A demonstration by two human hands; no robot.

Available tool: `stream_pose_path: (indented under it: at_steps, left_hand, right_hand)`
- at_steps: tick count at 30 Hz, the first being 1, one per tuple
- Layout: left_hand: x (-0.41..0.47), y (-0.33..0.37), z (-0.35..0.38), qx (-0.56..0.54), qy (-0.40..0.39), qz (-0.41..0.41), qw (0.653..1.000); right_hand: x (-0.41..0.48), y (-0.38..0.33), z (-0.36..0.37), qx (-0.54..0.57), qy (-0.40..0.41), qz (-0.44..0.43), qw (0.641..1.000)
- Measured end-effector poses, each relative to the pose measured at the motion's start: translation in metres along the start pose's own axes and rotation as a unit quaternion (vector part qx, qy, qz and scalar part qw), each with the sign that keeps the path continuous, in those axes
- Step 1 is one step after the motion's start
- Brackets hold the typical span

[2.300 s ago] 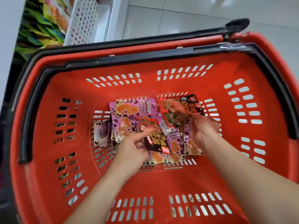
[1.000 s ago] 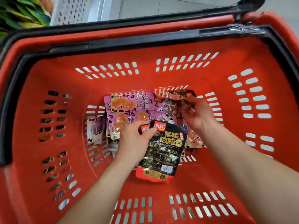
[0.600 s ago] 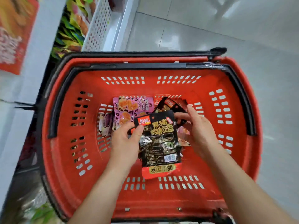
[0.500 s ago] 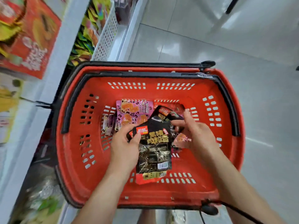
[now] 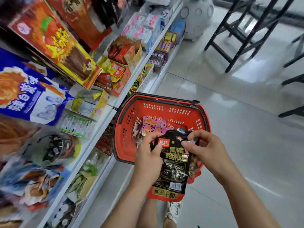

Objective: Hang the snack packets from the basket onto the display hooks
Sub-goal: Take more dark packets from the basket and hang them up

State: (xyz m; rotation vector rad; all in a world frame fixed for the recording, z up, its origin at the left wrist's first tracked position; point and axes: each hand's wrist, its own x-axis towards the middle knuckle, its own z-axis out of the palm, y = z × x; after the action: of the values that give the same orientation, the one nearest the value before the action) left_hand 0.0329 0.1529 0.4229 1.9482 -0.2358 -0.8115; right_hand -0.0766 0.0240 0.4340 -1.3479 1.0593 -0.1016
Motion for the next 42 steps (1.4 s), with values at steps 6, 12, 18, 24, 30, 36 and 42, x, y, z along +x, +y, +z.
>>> stream_pose_path:
  at_steps: [6, 12, 18, 24, 30, 36, 42]
  left_hand:
    - [-0.097, 0.087, -0.057, 0.033, 0.052, 0.1, 0.993]
    - [-0.172, 0.149, -0.129, 0.146, 0.254, 0.252, 0.922]
    - [-0.244, 0.168, -0.186, 0.285, 0.256, 0.275, 0.882]
    - [-0.321, 0.155, -0.242, 0.274, 0.293, 0.228, 0.887]
    - [-0.409, 0.105, -0.283, 0.298, 0.398, 0.188, 0.847]
    - [-0.479, 0.065, -0.322, 0.321, 0.463, 0.193, 0.803]
    - [-0.552, 0.053, -0.38, -0.056, 0.464, 0.144, 0.873]
  right_hand:
    - [-0.099, -0.085, 0.005, -0.026, -0.052, -0.085, 0.995]
    - [-0.177, -0.16, 0.041, -0.012, -0.005, -0.193, 0.981]
    - [-0.245, -0.209, 0.098, 0.047, -0.07, -0.267, 0.96]
    - [-0.322, -0.212, 0.156, 0.066, -0.175, -0.314, 0.931]
    - [-0.419, -0.185, 0.227, 0.065, -0.287, -0.303, 0.906]
    - [-0.481, -0.175, 0.27, 0.098, -0.385, -0.151, 0.905]
    - [-0.518, -0.173, 0.306, -0.082, -0.361, -0.276, 0.887]
